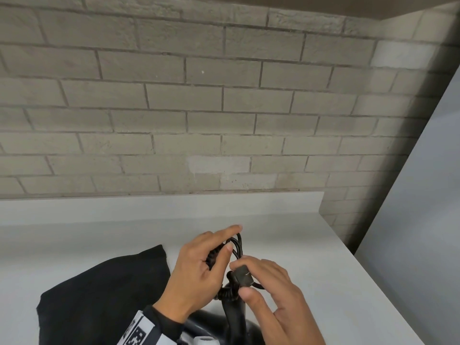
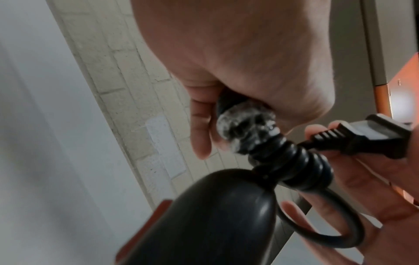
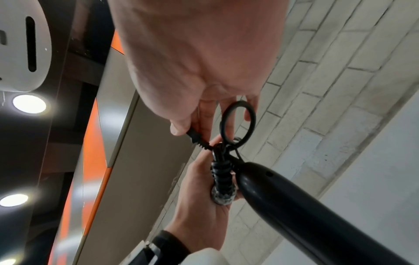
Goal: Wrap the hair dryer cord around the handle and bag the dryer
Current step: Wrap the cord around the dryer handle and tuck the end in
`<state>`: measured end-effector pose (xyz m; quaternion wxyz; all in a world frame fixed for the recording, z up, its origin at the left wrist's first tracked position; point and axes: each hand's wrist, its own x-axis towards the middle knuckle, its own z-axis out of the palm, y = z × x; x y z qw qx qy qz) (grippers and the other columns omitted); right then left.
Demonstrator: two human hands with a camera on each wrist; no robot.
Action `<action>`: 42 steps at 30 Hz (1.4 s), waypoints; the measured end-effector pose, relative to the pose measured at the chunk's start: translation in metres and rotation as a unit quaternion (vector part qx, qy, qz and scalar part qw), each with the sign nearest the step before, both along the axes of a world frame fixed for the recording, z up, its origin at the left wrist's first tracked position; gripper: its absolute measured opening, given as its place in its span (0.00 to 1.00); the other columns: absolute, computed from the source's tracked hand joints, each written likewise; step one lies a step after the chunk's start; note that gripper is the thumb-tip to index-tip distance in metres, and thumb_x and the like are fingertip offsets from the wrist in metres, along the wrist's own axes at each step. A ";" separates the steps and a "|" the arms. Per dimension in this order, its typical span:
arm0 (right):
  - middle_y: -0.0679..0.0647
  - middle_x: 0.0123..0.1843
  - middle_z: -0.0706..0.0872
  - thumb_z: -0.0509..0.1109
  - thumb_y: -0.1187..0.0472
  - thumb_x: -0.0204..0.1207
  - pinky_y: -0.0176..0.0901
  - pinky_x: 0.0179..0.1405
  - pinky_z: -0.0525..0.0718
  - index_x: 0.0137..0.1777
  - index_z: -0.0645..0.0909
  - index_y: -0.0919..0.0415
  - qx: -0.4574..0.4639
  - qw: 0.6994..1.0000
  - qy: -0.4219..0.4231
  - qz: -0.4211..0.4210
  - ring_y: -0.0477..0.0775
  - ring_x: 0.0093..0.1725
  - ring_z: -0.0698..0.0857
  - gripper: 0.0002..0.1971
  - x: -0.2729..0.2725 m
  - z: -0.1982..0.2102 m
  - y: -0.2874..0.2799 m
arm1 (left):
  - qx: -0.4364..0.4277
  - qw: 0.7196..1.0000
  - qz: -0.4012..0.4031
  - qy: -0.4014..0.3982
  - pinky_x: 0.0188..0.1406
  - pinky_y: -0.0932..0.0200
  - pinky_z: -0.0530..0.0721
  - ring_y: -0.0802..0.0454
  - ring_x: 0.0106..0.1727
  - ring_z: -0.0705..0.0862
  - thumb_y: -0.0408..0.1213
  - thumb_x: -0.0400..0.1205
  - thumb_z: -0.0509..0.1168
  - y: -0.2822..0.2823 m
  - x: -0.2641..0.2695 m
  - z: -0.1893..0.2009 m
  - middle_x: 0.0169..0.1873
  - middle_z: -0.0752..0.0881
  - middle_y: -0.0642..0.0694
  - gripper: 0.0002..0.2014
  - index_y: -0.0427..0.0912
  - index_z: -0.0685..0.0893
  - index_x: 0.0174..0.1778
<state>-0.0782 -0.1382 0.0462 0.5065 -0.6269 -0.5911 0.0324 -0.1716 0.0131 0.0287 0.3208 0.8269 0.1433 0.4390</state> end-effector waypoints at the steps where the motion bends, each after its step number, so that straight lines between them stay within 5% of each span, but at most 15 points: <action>1: 0.28 0.60 0.82 0.59 0.44 0.80 0.52 0.65 0.75 0.60 0.77 0.34 -0.013 1.000 0.010 0.004 0.35 0.68 0.75 0.11 0.001 -0.001 -0.001 | 0.004 1.000 0.002 0.009 0.44 0.58 0.84 0.54 0.40 0.86 0.50 0.85 0.60 0.001 0.000 0.000 0.41 0.87 0.57 0.16 0.65 0.81 0.69; 6: 0.28 0.63 0.82 0.61 0.42 0.77 0.44 0.66 0.73 0.60 0.79 0.35 -0.023 0.999 0.040 0.009 0.37 0.71 0.76 0.13 0.002 -0.001 -0.009 | 0.031 0.999 0.005 0.011 0.33 0.65 0.79 0.55 0.33 0.82 0.48 0.83 0.61 -0.001 -0.002 0.004 0.33 0.83 0.56 0.08 0.58 0.82 0.56; 10: 0.49 0.55 0.90 0.68 0.36 0.73 0.39 0.59 0.81 0.59 0.85 0.47 0.029 0.984 0.169 0.045 0.50 0.57 0.87 0.21 0.006 0.006 -0.018 | 0.030 0.999 0.008 0.030 0.27 0.74 0.68 0.59 0.25 0.74 0.51 0.83 0.61 0.000 -0.004 0.004 0.25 0.75 0.57 0.06 0.55 0.80 0.49; 15: 0.66 0.47 0.90 0.81 0.38 0.63 0.52 0.48 0.89 0.53 0.87 0.65 0.141 0.918 0.360 0.086 0.71 0.50 0.90 0.31 0.016 0.010 -0.017 | 0.047 0.998 -0.001 0.036 0.27 0.74 0.69 0.58 0.25 0.73 0.51 0.83 0.63 -0.003 -0.006 0.009 0.25 0.73 0.58 0.06 0.54 0.80 0.48; 21: 0.65 0.43 0.90 0.86 0.37 0.51 0.46 0.38 0.90 0.46 0.90 0.63 0.132 0.894 0.421 0.073 0.70 0.45 0.91 0.32 0.024 0.040 -0.017 | 0.107 0.994 -0.019 -0.001 0.28 0.69 0.74 0.60 0.27 0.74 0.53 0.85 0.63 -0.006 -0.003 0.021 0.27 0.77 0.57 0.13 0.47 0.84 0.51; 30: 0.62 0.47 0.90 0.78 0.39 0.65 0.47 0.45 0.90 0.52 0.89 0.60 0.116 0.919 0.354 0.130 0.67 0.50 0.90 0.26 0.020 0.076 -0.008 | 0.102 0.994 -0.014 -0.023 0.27 0.54 0.78 0.52 0.27 0.79 0.59 0.86 0.57 -0.011 0.008 0.028 0.26 0.82 0.50 0.25 0.41 0.88 0.46; 36: 0.63 0.46 0.89 0.77 0.41 0.69 0.47 0.44 0.88 0.56 0.87 0.64 0.131 0.904 0.366 0.179 0.64 0.46 0.90 0.26 0.012 0.074 -0.014 | 0.064 0.998 0.014 0.009 0.29 0.56 0.79 0.52 0.28 0.81 0.59 0.86 0.58 -0.005 0.004 0.019 0.27 0.83 0.53 0.22 0.46 0.88 0.45; 40: 0.62 0.45 0.87 0.75 0.48 0.74 0.43 0.39 0.85 0.54 0.86 0.68 0.189 0.864 0.408 0.226 0.61 0.44 0.87 0.21 0.013 0.071 -0.019 | 0.050 0.998 0.017 0.017 0.28 0.72 0.72 0.54 0.25 0.78 0.54 0.84 0.63 -0.004 0.003 0.023 0.24 0.80 0.55 0.15 0.48 0.86 0.40; 42: 0.66 0.48 0.85 0.71 0.53 0.79 0.46 0.41 0.84 0.57 0.83 0.72 0.216 0.807 0.479 0.271 0.63 0.46 0.85 0.19 0.022 0.065 -0.019 | 0.036 0.999 0.014 0.025 0.27 0.73 0.70 0.53 0.24 0.76 0.54 0.84 0.64 -0.004 0.003 0.024 0.23 0.79 0.53 0.16 0.48 0.86 0.39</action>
